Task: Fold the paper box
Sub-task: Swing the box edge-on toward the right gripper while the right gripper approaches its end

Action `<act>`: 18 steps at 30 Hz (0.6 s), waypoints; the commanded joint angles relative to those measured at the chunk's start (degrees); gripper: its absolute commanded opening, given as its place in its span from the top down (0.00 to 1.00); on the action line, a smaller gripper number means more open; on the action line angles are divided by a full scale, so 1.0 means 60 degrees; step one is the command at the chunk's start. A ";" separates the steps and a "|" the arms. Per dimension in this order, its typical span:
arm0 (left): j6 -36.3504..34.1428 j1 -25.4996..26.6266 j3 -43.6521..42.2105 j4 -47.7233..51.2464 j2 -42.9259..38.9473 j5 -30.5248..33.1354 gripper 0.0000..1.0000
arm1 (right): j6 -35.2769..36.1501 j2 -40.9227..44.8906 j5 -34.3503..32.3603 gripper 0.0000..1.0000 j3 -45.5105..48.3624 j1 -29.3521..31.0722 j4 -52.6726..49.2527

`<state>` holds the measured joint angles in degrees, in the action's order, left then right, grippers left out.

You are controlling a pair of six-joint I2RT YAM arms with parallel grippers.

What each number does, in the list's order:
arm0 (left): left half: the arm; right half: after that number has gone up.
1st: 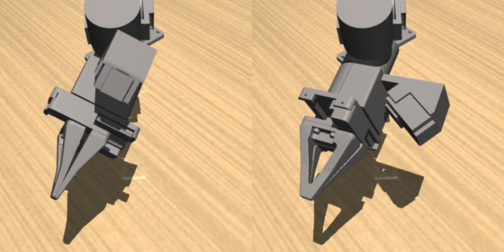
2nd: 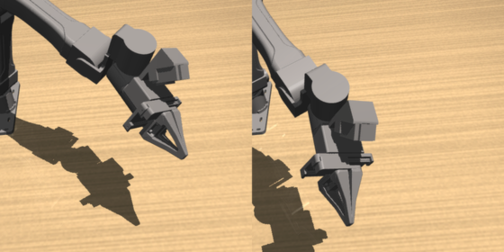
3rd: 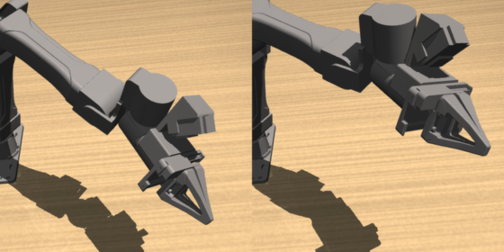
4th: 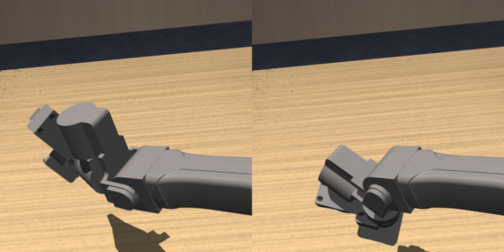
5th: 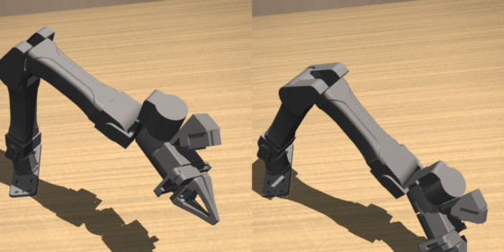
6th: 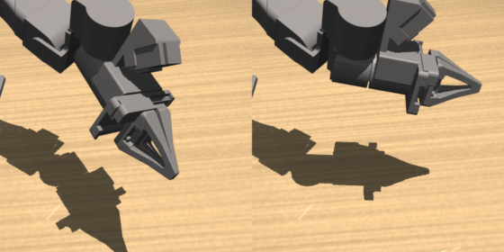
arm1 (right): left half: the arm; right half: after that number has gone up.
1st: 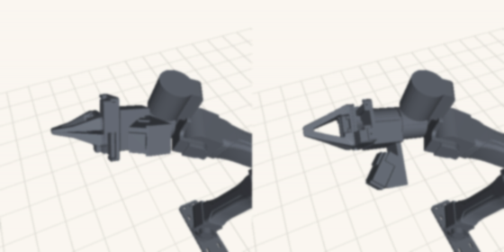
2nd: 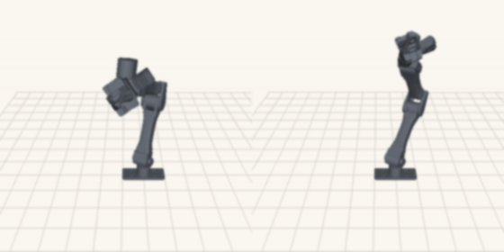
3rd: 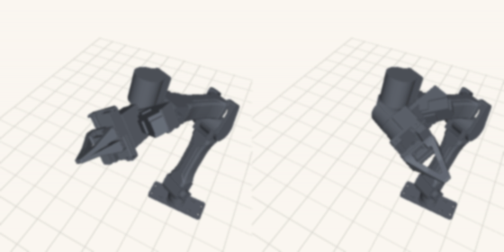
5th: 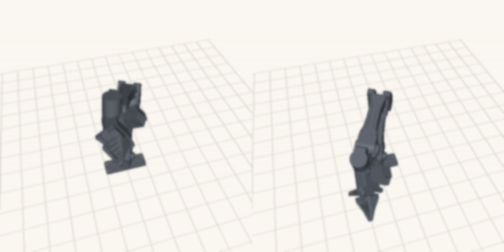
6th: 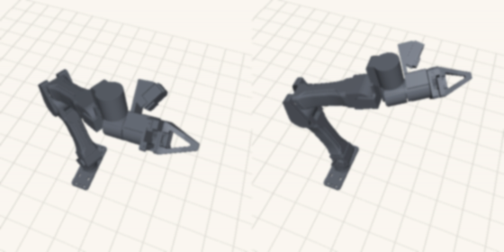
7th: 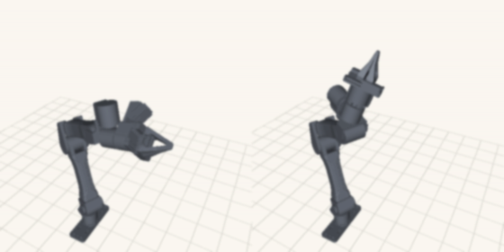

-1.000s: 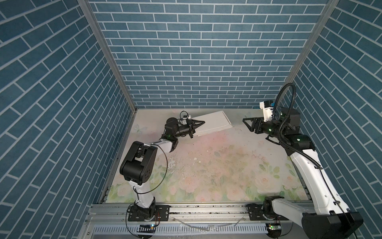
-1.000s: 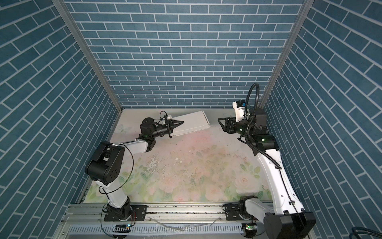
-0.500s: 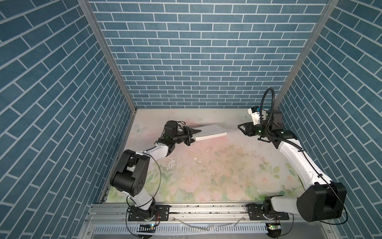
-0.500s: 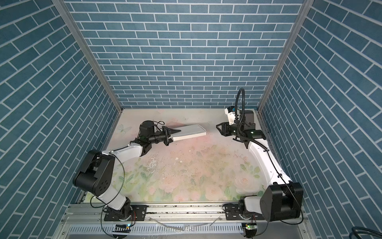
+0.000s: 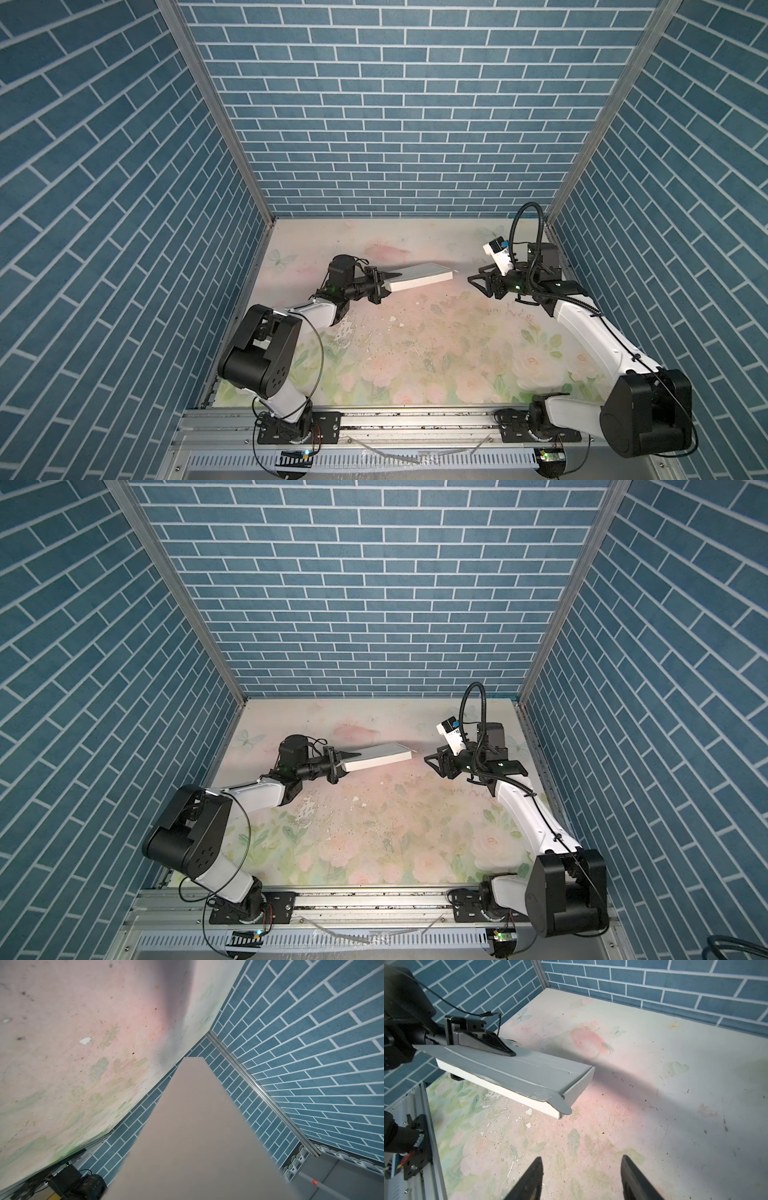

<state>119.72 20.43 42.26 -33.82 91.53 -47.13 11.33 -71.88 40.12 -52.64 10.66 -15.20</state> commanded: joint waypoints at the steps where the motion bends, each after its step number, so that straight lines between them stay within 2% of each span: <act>1: 0.0587 -0.0072 0.0106 0.1713 -0.0689 -0.0233 0.87 | 0.2085 0.0140 0.0078 0.40 0.0205 0.0299 -0.0252; 5: -0.0575 -0.0178 0.0792 0.5121 -0.1029 -0.1006 0.88 | 0.2706 -0.0003 0.0138 0.40 0.0260 0.0547 -0.0495; 8: -0.1431 -0.0211 0.1773 0.7068 -0.0815 -0.1565 0.88 | 0.2960 0.0145 0.0014 0.39 0.0461 0.0881 -0.0460; 11: -0.2269 -0.0398 0.2993 0.8258 -0.0148 -0.2071 0.89 | 0.3210 0.0335 -0.0310 0.38 0.0584 0.1354 -0.0699; 15: -0.4555 -0.0784 0.4965 1.1178 0.0778 -0.2510 0.89 | 0.3356 0.0682 -0.0852 0.37 0.0820 0.2002 -0.0780; 18: -0.5230 -0.0910 0.5644 1.2156 0.1028 -0.2694 0.90 | 0.3282 0.0896 -0.1373 0.38 0.1082 0.2207 -0.0210</act>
<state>97.27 15.84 73.30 24.99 96.82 -59.96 27.51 -68.25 35.33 -48.12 23.14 -18.28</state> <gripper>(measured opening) 0.280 0.625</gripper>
